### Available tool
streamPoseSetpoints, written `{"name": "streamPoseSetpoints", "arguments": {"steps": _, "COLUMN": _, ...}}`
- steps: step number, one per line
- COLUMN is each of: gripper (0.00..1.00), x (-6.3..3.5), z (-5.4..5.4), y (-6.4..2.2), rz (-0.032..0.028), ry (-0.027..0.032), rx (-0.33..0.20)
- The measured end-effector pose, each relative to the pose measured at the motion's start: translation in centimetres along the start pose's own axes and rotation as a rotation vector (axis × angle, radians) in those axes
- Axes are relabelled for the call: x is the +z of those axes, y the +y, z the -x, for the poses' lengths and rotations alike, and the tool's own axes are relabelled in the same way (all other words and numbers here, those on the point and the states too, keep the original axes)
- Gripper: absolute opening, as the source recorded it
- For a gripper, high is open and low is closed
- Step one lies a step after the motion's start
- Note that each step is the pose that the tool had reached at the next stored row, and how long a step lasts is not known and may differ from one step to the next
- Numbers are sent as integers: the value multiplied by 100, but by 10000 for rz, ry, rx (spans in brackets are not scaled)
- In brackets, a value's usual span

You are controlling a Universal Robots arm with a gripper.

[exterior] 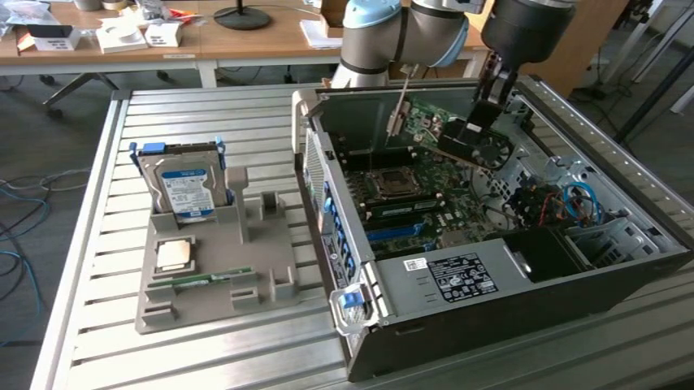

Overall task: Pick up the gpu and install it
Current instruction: 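Insert the gpu into the slot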

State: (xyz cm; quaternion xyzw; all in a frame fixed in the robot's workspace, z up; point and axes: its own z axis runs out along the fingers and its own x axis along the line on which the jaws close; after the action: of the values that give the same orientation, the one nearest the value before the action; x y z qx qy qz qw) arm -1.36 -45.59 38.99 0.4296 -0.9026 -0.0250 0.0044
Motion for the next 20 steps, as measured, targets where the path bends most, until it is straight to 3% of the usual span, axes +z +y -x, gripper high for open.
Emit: {"name": "streamPoseSetpoints", "arguments": {"steps": 20, "gripper": 26, "x": 22, "z": 0, "y": -1, "rz": 42, "ry": 153, "rx": -3140}}
